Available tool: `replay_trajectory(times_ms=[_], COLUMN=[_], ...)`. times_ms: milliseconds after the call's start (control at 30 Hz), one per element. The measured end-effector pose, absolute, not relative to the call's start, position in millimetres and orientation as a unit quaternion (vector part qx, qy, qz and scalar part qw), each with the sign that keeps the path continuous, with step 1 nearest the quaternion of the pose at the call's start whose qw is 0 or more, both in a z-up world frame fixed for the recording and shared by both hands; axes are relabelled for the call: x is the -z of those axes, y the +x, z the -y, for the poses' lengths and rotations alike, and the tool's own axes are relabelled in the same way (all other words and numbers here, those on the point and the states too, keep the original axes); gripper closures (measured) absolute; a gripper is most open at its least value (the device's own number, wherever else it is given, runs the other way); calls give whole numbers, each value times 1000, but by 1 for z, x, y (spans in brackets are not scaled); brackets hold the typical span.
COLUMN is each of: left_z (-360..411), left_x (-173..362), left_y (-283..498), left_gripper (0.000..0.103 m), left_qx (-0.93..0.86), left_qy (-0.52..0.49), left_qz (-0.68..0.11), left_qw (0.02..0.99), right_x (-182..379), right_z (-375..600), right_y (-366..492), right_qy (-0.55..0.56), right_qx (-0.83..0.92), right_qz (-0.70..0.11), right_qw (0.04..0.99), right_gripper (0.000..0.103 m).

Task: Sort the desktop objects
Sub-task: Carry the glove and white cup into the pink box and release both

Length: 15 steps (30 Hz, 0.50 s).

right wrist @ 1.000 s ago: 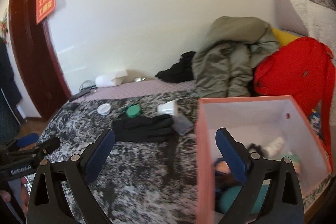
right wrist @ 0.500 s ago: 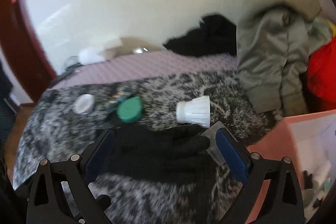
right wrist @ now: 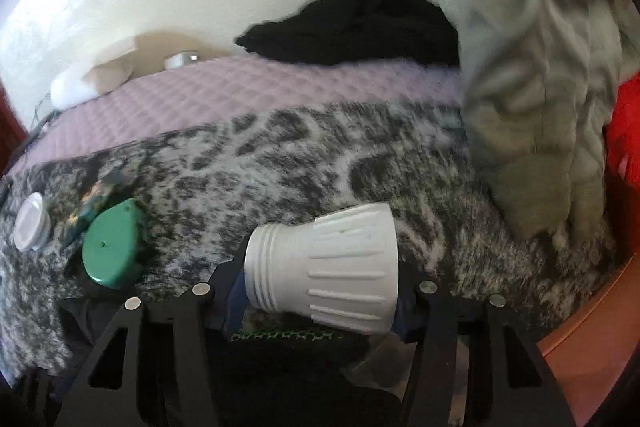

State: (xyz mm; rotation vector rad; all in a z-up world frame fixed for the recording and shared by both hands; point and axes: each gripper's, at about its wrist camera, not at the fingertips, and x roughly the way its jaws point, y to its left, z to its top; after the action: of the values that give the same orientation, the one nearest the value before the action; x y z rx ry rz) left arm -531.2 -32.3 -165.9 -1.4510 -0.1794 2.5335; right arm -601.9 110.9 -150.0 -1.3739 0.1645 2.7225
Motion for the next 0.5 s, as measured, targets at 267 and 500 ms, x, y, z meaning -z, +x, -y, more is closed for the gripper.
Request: replay_trajectory(times_ms=[267, 500], left_z=[77, 91], left_x=[94, 17], left_y=[-435, -315], left_gripper=[93, 93], left_qx=[-881, -904], left_qy=[-455, -406], left_qz=[107, 106], left_qw=[73, 77], right_x=[102, 7], right_z=[-121, -95], right_y=[-526, -396], right_qy=[-398, -328], right_qx=[-909, -937], right_qz=[-125, -88], right_qw=[-16, -84], right_gripper=[45, 45])
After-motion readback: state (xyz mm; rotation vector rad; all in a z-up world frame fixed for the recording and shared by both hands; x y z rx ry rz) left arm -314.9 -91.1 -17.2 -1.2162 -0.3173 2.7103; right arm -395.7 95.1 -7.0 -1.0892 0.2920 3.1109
